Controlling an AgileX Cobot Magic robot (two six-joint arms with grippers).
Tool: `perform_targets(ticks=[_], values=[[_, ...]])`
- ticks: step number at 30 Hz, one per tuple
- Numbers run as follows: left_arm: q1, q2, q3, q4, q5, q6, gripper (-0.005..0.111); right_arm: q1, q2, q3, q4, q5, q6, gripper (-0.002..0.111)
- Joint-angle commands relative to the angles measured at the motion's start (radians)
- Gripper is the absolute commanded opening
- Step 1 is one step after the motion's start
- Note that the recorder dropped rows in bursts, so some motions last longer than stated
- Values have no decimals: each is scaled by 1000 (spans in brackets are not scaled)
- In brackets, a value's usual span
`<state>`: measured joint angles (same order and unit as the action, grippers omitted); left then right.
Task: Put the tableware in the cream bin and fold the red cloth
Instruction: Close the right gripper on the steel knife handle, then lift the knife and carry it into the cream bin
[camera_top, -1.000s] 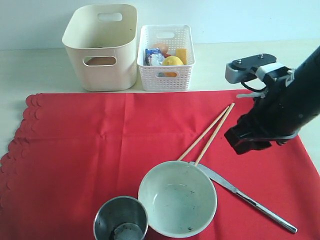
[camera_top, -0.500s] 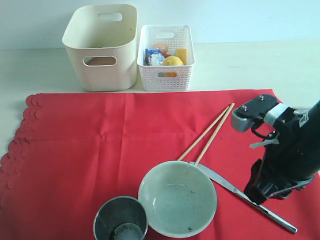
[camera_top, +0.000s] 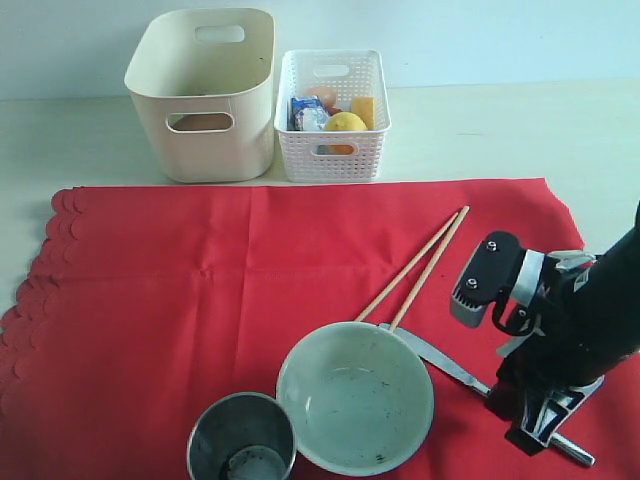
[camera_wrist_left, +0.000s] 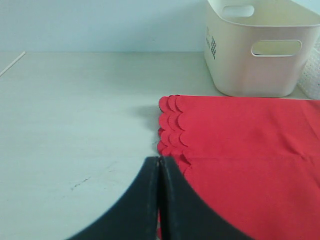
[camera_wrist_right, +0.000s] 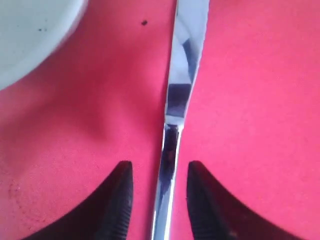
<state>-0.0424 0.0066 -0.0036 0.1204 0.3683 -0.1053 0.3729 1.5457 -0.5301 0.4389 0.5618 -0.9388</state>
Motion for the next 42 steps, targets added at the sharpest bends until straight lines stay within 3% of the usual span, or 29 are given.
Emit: perform_targets(ticks=[1, 8, 17, 24, 33, 42], values=[[3, -7, 4, 0, -5, -5, 0, -2, 48, 5, 12, -18, -10, 41], [3, -7, 4, 0, -5, -5, 0, -2, 106, 5, 25, -61, -10, 37], [3, -7, 4, 0, -5, -5, 0, -2, 88, 3, 29, -57, -10, 0], [3, -7, 4, 0, -5, -5, 0, -2, 27, 3, -8, -45, 3, 0], [3, -7, 4, 0, -5, -5, 0, -2, -101, 3, -153, -33, 169, 0], [3, -7, 4, 0, -5, -3, 0, -2, -205, 3, -193, 123, 184, 0]])
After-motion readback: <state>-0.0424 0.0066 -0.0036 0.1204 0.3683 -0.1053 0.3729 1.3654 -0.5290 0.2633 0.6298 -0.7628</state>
